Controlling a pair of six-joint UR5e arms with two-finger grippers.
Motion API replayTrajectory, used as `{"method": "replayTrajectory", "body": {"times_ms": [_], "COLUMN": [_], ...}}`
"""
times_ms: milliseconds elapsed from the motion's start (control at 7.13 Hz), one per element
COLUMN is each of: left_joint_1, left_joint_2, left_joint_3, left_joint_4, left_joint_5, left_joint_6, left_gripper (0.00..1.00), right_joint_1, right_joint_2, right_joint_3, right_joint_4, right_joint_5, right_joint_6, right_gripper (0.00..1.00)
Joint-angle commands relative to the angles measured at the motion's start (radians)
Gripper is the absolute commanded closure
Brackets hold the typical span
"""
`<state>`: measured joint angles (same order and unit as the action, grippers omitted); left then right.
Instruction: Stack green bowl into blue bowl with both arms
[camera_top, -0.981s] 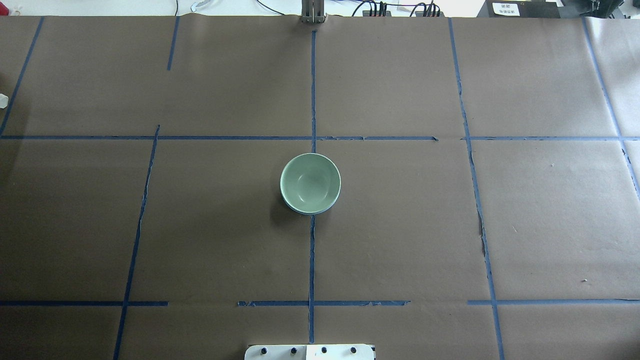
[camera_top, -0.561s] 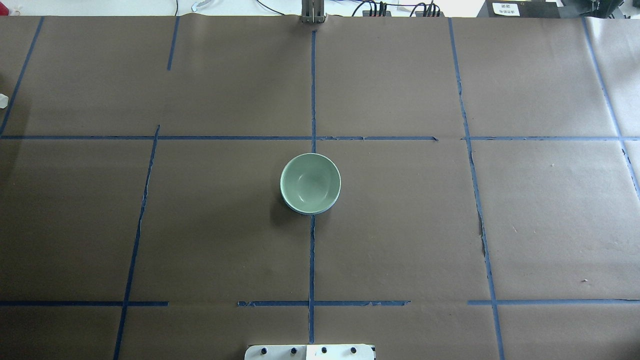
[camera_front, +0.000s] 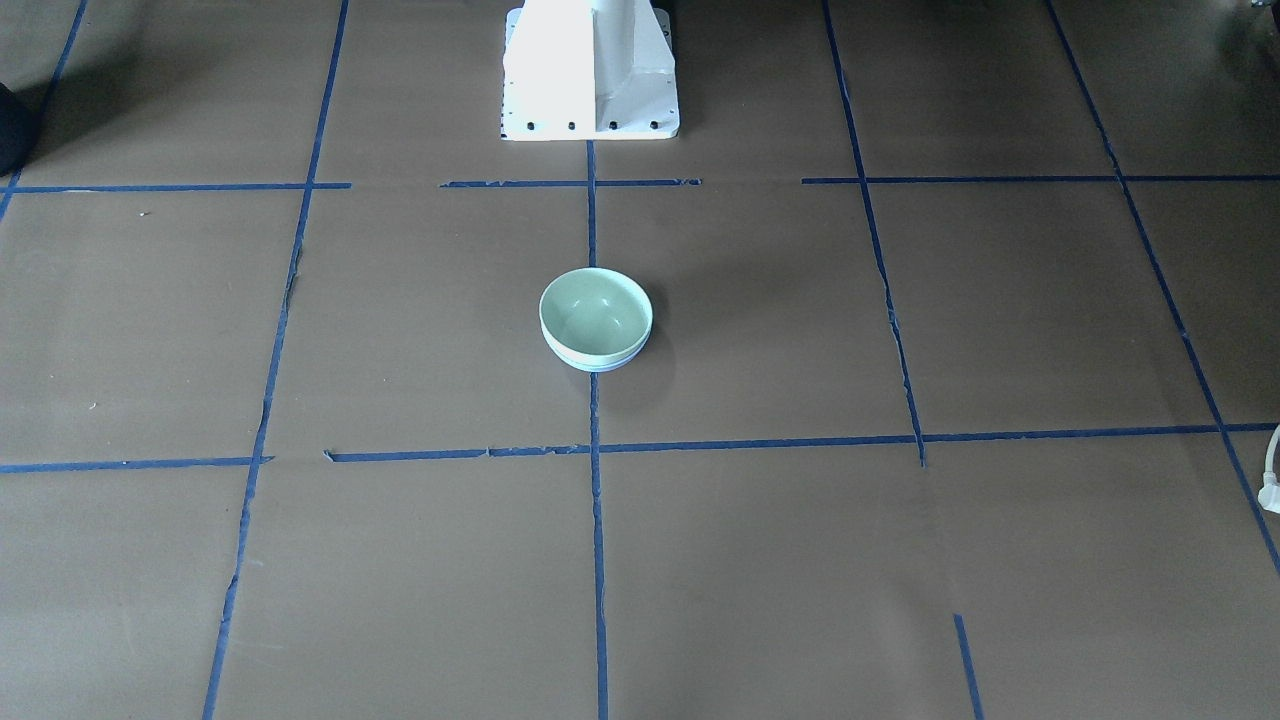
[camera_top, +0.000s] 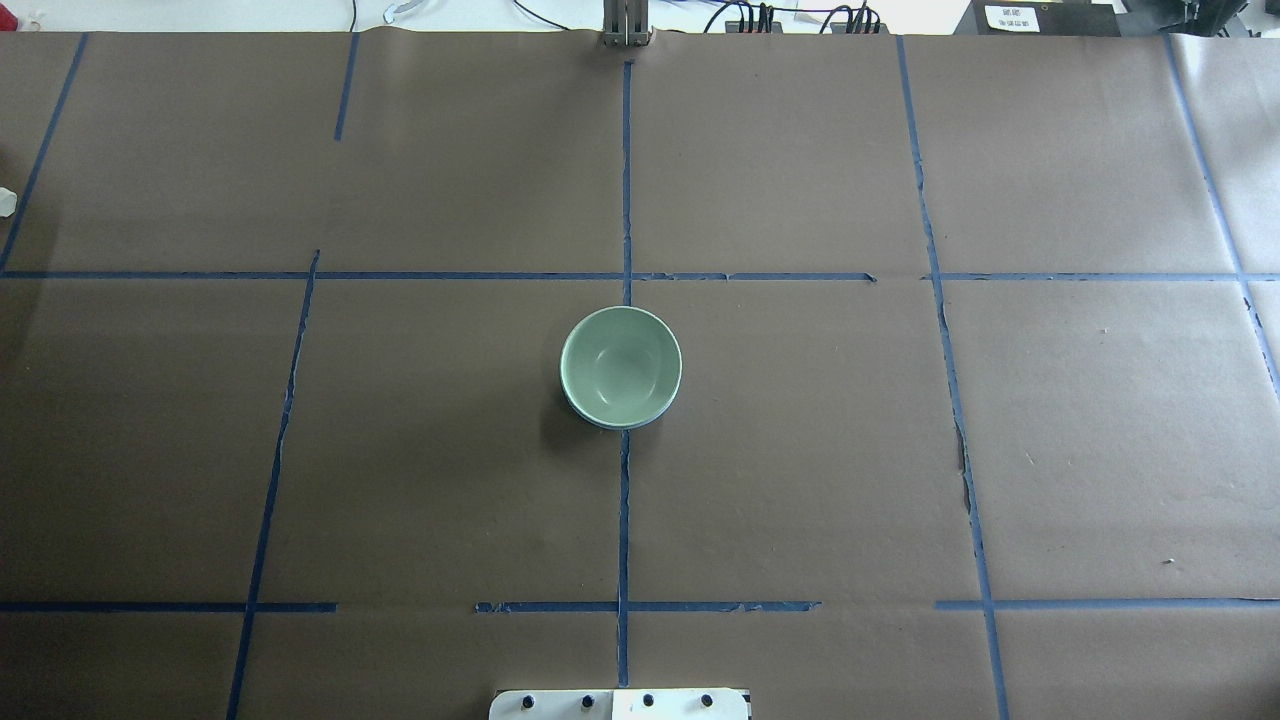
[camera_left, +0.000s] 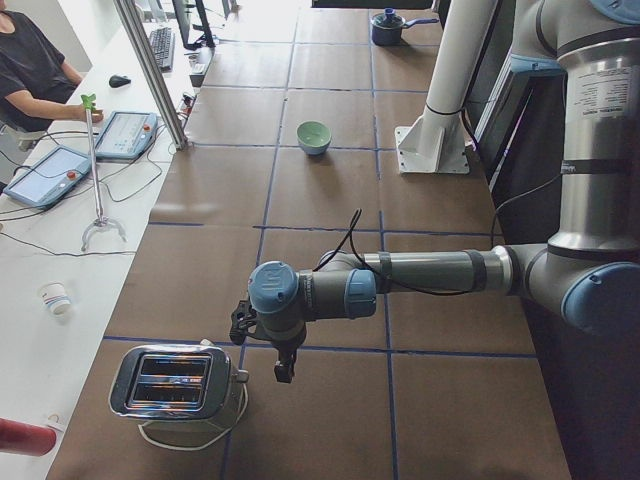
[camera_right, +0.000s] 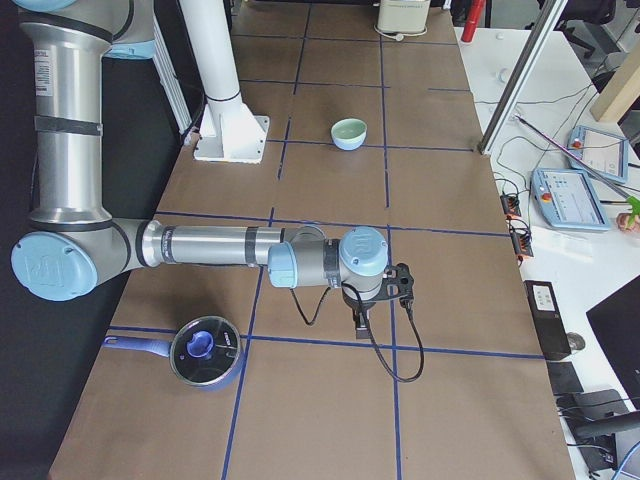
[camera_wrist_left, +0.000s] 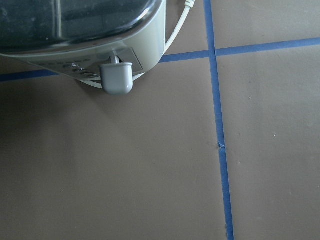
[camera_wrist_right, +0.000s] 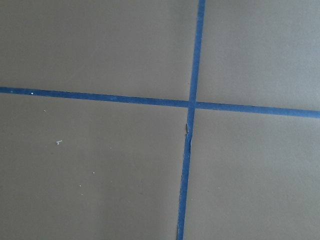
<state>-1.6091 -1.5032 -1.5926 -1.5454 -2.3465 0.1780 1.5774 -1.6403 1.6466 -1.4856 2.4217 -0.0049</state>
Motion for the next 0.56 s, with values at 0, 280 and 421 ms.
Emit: {"method": "replayTrajectory", "body": {"times_ms": [0, 280, 421], "left_joint_1": [0.000, 0.000, 0.000], "left_joint_2": [0.000, -0.002, -0.002], "left_joint_3": [0.000, 0.000, 0.000], "left_joint_4": [0.001, 0.002, 0.002], "left_joint_5": [0.001, 0.001, 0.001], "left_joint_6": [-0.002, -0.002, -0.002], "left_gripper": [0.00, 0.00, 0.00], "right_joint_1": [0.026, 0.039, 0.042], "right_joint_2": [-0.021, -0.018, -0.015], "right_joint_3": [-0.037, -0.037, -0.036], "right_joint_4": [0.011, 0.010, 0.008], "right_joint_5": [0.002, 0.002, 0.002], "right_joint_6": [-0.001, -0.001, -0.001], "right_gripper": [0.00, 0.00, 0.00]}}
